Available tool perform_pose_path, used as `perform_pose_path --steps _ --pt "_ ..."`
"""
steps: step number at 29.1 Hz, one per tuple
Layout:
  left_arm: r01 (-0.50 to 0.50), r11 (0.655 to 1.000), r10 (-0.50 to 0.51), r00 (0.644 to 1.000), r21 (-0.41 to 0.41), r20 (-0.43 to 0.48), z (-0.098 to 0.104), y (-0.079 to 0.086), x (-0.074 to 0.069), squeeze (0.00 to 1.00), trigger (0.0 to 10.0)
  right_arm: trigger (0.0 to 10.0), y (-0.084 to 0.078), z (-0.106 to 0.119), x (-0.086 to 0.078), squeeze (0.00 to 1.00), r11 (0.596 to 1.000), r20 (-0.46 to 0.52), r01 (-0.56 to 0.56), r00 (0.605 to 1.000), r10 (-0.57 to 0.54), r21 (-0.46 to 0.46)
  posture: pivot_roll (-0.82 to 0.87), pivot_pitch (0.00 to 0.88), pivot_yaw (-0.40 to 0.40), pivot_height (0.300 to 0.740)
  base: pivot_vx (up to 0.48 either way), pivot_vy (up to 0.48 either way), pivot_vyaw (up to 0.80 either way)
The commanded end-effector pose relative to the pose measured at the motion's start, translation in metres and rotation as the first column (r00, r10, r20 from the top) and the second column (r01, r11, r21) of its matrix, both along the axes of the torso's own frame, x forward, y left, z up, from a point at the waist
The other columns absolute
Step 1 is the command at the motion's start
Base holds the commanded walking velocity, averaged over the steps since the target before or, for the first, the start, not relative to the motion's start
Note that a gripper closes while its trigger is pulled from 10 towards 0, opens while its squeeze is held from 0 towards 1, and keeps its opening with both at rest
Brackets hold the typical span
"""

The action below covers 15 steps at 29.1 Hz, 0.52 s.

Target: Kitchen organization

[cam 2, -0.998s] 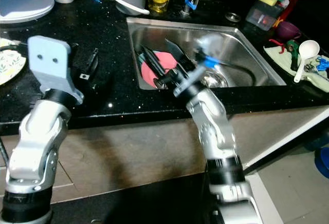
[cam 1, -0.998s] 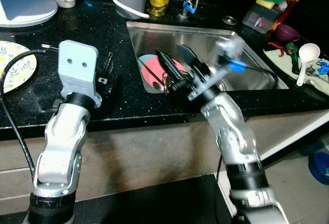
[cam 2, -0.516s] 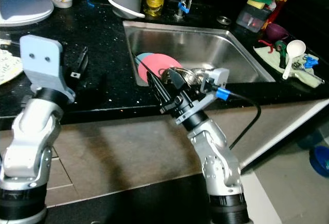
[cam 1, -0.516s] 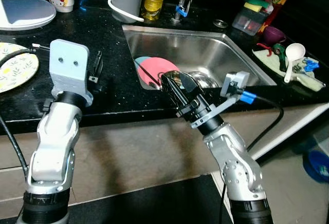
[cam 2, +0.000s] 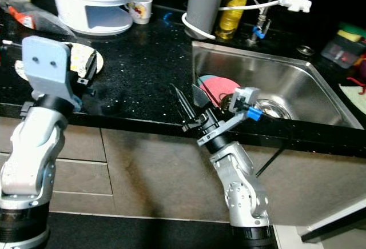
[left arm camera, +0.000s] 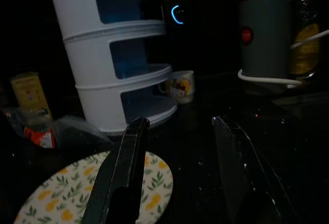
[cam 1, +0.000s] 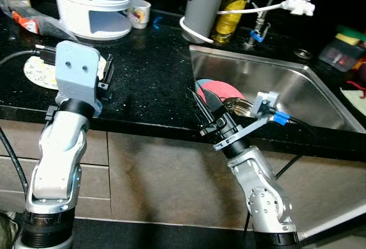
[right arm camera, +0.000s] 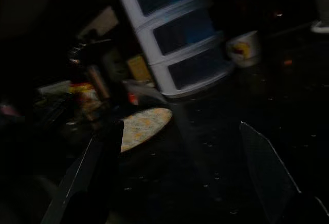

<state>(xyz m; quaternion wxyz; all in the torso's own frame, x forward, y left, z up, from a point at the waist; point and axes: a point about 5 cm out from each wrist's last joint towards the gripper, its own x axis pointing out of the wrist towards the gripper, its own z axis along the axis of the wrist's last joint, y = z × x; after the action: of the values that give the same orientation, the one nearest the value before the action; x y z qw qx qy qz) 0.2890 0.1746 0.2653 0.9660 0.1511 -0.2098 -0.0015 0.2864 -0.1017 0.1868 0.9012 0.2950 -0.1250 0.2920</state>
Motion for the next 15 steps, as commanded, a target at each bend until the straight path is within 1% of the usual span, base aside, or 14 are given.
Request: perform_pose_path --steps 1,2,3,4,6,9,14,15 --pt "0.054 0.998 -0.054 0.998 0.024 -0.016 -0.002 -0.008 0.003 0.00 10.0 10.0 -0.010 -0.021 0.004 0.00 0.994 -0.089 0.100 0.990 -0.105 -0.053 0.20 0.000 -0.176 0.740 0.000 0.000 0.76" --pt "0.054 0.998 -0.054 0.998 0.024 -0.016 -0.002 -0.008 0.003 0.00 10.0 10.0 -0.010 -0.021 0.004 0.00 0.994 -0.089 0.100 0.990 -0.105 -0.053 0.20 0.000 -0.176 0.740 0.000 0.000 0.76" --pt "0.071 0.997 -0.071 0.997 0.027 -0.026 -0.004 -0.011 0.005 0.00 10.0 10.0 -0.013 -0.031 0.007 0.00 0.986 -0.134 0.141 0.979 -0.153 -0.093 0.20 0.000 -0.164 0.740 0.000 0.000 0.77" --pt "0.088 0.996 -0.087 0.996 0.027 -0.037 -0.006 -0.015 0.007 0.00 10.0 10.0 -0.016 -0.037 0.009 0.00 0.983 -0.165 0.161 0.971 -0.175 -0.093 0.21 0.000 -0.157 0.740 0.000 0.000 0.77" --pt "0.100 0.995 -0.098 0.994 0.029 -0.046 -0.008 -0.017 0.008 0.00 10.0 10.0 -0.017 -0.040 0.009 0.00 0.981 -0.183 0.171 0.965 -0.186 -0.095 0.21 0.000 -0.148 0.740 0.000 0.000 0.77" --pt "0.151 0.988 -0.148 0.985 0.028 -0.089 -0.016 -0.025 0.010 0.00 10.0 10.0 -0.013 -0.044 0.009 0.00 0.983 -0.191 0.162 0.966 -0.176 -0.089 0.22 0.000 -0.090 0.740 0.000 0.000 0.78" --pt "0.163 0.986 -0.159 0.982 0.030 -0.097 -0.018 -0.026 0.011 0.00 10.0 10.0 -0.012 -0.044 0.009 0.00 0.983 -0.191 0.160 0.966 -0.174 -0.088 0.22 0.000 -0.085 0.740 0.000 0.000 0.78" --pt "0.171 0.985 -0.167 0.981 0.034 -0.099 -0.017 -0.026 0.013 0.00 10.0 10.0 -0.010 -0.043 0.008 0.00 0.983 -0.181 0.165 0.967 -0.178 -0.084 0.22 0.000 -0.069 0.740 0.000 0.000 0.77"
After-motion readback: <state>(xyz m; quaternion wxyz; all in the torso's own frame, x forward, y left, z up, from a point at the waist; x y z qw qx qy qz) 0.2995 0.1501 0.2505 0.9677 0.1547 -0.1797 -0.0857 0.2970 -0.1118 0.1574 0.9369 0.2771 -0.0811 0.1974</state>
